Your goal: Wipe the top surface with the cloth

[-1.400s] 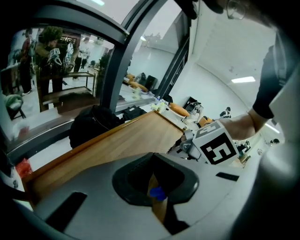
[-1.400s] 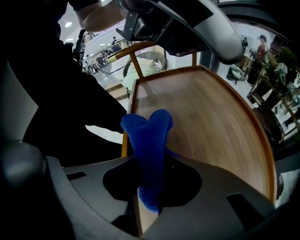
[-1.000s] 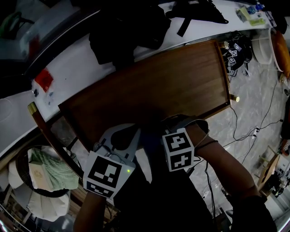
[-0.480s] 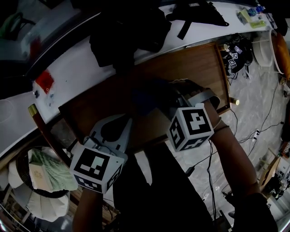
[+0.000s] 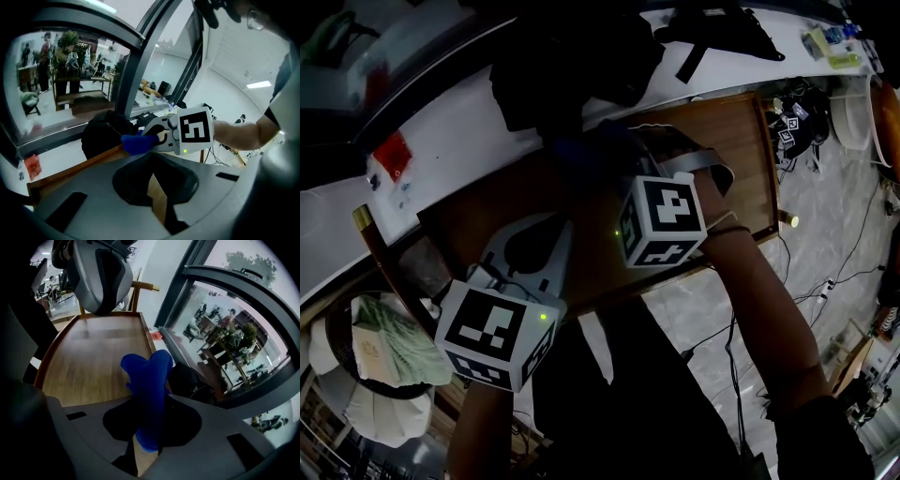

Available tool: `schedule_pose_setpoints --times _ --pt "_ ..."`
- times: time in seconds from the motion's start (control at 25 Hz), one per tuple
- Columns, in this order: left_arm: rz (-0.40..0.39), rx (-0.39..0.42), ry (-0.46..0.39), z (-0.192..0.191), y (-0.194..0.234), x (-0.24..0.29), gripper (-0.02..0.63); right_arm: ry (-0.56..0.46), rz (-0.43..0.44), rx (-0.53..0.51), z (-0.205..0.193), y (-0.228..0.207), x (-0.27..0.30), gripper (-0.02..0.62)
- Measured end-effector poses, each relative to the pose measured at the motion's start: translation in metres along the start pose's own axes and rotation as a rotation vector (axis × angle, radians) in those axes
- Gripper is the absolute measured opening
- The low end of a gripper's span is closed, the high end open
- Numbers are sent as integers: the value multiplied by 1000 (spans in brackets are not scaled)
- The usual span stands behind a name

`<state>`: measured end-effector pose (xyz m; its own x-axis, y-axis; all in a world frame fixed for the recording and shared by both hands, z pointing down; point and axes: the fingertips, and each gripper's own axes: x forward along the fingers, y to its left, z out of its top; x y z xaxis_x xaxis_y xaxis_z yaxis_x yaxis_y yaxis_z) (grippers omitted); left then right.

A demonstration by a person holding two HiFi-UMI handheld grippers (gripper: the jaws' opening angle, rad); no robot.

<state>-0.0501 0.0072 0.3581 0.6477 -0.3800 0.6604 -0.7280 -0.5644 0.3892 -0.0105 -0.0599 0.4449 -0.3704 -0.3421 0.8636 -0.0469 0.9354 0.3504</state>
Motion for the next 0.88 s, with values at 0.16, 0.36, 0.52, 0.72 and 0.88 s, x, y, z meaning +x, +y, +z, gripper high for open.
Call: schedule_pose_setpoints --times 0.16,0.36,0.52,0.72,0.88 --pt "14 1 -5 -3 -2 2 11 42 93 27 -4 8 2 94" --pt "24 -11 -9 -11 -7 -5 11 87 206 -3 -7 27 -2 94" --pt "21 -34 -9 -26 -13 -14 11 128 276 -27 -10 54 -11 94" --pt "3 -50 17 -58 -29 -18 11 144 306 -14 -14 89 -20 94" --pt "-8 -67 15 -79 -46 -23 11 161 323 -1 -16 116 -29 94"
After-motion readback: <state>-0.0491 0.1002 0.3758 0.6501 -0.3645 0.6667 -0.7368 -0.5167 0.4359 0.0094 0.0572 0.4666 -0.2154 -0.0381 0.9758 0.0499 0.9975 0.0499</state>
